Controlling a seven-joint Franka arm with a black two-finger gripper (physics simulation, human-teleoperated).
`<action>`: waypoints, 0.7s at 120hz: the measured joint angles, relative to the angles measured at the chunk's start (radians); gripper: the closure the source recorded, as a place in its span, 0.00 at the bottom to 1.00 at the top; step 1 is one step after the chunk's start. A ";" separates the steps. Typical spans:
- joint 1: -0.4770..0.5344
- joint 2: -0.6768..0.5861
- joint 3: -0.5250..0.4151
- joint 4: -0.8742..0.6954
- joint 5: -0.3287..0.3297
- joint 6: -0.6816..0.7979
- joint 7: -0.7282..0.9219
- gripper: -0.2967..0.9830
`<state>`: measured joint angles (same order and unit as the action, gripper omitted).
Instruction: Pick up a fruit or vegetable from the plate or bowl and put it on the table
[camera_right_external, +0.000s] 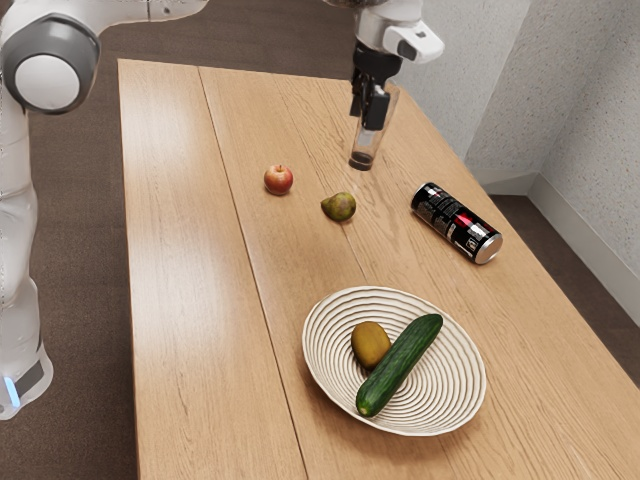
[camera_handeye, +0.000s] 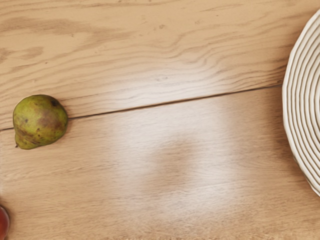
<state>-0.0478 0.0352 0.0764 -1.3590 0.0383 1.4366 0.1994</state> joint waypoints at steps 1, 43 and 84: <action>0.005 0.001 -0.007 -0.001 0.003 -0.001 0.008 0.23; -0.087 0.151 -0.121 -0.008 -0.028 0.067 0.299 0.23; -0.088 0.205 -0.221 -0.090 -0.053 0.162 0.454 0.23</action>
<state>-0.1360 0.2399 -0.1443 -1.4488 -0.0143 1.5990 0.6531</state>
